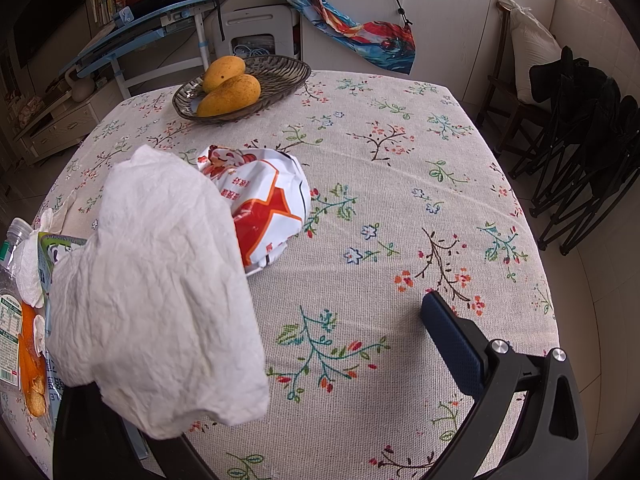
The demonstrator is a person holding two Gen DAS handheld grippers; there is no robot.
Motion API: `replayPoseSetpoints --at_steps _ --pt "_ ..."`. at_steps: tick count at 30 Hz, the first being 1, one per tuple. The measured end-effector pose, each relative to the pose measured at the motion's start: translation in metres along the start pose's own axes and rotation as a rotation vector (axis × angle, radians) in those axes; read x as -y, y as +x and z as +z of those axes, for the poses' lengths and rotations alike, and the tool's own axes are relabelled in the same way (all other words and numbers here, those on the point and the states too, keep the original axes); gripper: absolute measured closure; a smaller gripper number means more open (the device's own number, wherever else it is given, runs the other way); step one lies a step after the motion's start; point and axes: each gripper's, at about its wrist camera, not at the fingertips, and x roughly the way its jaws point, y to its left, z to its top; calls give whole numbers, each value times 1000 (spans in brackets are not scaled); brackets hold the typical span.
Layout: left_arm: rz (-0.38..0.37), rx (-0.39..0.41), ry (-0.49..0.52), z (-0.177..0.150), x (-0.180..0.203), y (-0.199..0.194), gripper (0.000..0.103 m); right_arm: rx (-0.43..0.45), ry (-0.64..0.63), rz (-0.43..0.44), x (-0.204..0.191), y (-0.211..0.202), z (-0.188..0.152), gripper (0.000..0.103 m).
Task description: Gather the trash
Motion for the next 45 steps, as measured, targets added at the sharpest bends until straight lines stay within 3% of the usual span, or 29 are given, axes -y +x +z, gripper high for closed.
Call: replayPoseSetpoints --at_steps 19,24,29,35,38,45 --pt "2 -46 -16 0 7 16 7 0 1 2 1 -1 1 6" --pt "3 -46 -16 2 9 19 7 -40 -58 34 7 -2 1 6" --pt "10 -23 -14 1 13 14 7 72 -4 -26 30 -46 0 6" --pt "28 35 7 0 13 -12 7 397 8 -127 33 -158 -32 6" --pt "31 50 9 -2 7 -30 7 340 -36 -67 29 -168 -59 6" --pt "24 42 -3 -18 -5 -57 7 475 -197 -57 -16 -215 -121 6"
